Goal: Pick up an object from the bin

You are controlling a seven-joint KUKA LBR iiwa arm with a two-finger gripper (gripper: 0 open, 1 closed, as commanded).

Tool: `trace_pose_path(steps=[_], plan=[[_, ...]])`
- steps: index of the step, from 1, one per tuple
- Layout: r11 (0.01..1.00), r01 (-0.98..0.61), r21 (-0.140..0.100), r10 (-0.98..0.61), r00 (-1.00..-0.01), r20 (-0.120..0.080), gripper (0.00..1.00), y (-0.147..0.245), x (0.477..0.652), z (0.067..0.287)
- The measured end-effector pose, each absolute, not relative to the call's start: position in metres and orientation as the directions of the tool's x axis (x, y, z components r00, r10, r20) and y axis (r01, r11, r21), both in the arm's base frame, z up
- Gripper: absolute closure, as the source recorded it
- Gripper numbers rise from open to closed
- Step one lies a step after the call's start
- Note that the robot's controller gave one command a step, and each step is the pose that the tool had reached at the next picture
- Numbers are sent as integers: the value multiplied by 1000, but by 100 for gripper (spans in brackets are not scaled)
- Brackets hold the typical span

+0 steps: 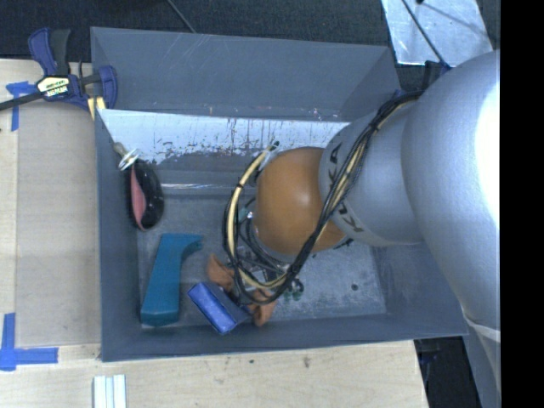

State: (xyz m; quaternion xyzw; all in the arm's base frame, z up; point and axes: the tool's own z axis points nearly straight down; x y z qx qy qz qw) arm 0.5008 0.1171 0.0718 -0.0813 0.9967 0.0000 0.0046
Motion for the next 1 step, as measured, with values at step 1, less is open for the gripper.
trace_pose_path(steps=[1], plan=[[981,-196,0,-196,-981,-2,100,117,565,264]])
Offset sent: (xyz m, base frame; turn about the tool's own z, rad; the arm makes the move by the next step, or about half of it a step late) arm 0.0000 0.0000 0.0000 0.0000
